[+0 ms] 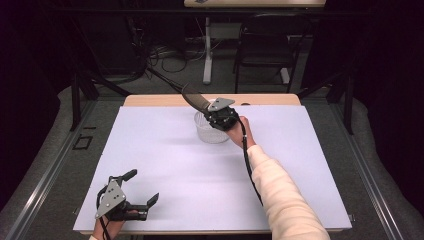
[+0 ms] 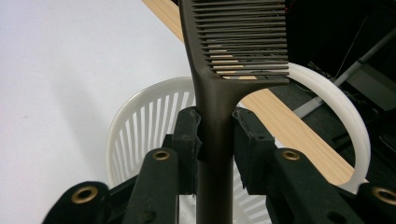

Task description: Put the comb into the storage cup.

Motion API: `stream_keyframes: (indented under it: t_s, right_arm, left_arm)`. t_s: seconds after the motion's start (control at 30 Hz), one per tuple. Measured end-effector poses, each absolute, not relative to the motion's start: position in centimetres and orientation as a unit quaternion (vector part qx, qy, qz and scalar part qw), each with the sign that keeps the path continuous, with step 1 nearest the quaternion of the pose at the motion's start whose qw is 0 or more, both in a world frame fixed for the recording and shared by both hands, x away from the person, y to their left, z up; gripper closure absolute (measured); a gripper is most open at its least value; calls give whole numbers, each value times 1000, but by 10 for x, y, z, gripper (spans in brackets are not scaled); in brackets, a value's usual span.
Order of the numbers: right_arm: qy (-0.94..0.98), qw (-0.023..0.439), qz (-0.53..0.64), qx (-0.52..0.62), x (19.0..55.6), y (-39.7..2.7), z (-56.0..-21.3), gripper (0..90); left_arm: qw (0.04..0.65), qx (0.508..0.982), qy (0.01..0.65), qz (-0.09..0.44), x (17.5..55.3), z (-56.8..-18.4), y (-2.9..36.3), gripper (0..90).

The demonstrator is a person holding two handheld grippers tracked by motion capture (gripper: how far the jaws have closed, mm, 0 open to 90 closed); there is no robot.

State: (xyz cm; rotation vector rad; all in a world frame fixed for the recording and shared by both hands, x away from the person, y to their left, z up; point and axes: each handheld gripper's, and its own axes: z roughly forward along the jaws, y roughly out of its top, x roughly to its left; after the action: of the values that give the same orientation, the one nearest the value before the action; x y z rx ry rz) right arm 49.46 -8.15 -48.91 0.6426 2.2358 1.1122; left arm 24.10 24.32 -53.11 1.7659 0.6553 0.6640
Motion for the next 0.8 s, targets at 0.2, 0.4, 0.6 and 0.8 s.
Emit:
stream_keyframes:
  t_s: [0.2, 0.4, 0.6, 0.8]
  right_arm:
    - [836, 278, 410, 237, 493, -80, -491, 718]
    - [838, 275, 407, 238, 493, -80, -492, 717]
    - [842, 272, 402, 236, 494, -79, -493, 716]
    - [845, 269, 398, 237, 494, -80, -494, 716]
  left_arm:
    - [541, 743, 276, 280, 241, -531, 243, 1]
    - [541, 743, 276, 280, 241, -531, 243, 1]
    - [541, 743, 276, 280, 241, -531, 244, 1]
    - [541, 744, 276, 280, 241, -531, 243, 2]
